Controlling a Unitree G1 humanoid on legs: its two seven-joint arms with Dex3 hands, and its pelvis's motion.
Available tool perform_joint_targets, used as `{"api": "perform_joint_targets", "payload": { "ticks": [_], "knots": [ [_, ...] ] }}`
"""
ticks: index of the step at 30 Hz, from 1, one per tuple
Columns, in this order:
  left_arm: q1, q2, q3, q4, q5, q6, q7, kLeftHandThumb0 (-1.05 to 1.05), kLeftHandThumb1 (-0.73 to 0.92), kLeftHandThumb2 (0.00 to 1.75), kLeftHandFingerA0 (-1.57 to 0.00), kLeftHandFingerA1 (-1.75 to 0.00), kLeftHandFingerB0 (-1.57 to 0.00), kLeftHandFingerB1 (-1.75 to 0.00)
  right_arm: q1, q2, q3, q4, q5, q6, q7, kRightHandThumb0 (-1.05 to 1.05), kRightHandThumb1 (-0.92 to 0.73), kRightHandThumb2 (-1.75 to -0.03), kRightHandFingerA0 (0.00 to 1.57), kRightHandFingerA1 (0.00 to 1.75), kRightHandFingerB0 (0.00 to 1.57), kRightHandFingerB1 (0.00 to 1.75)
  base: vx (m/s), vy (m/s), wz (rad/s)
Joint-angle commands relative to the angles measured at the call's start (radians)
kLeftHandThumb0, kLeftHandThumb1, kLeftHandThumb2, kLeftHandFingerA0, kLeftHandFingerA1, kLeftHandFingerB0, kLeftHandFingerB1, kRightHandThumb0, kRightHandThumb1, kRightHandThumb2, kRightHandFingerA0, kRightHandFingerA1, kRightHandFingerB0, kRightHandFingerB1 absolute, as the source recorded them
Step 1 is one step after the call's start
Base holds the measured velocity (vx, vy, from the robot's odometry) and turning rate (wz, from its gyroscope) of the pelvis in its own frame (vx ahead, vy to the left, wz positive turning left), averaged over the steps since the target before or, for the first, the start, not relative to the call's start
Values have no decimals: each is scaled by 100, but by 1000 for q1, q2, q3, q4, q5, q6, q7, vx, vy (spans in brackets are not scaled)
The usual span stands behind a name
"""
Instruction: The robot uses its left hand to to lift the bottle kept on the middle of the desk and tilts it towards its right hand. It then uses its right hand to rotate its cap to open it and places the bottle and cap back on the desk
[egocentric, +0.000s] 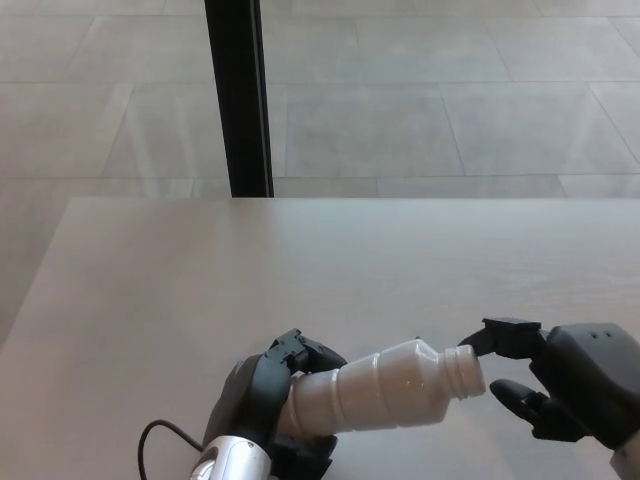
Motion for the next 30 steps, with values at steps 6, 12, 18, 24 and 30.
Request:
{"api": "perform_joint_targets", "payload": {
  "ticks": [6,12,18,24,30],
  "knots": [
    [10,10,0,21,3,-1,22,12,88,104,-96,-175,-64,-134,-21,11,6,19,-3,-123,-169,-23,-66,-82,95,171,79,103,0,0,0],
    [18,-1,18,22,-18,-32,31,12,86,109,-99,-175,-64,-134,-11,11,6,-20,14,-96,-128,-22,-67,-81,98,169,83,95,0,0,0],
    [0,16,3,26,-4,-6,15,12,84,113,-97,-175,-64,-134,3,-7,26,-45,21,-53,-31,-47,-52,-57,115,132,40,35,0,0,0],
    [0,35,-2,29,5,-22,10,14,84,111,-98,-175,-65,-134,16,-54,43,-82,44,-13,104,-66,-45,-59,92,171,22,33,0,0,0],
    [-4,25,7,19,1,8,10,13,80,113,-76,-175,-55,-149,16,-101,60,-92,57,4,193,-83,-38,-65,87,167,11,35,0,0,0]
  ]
}}
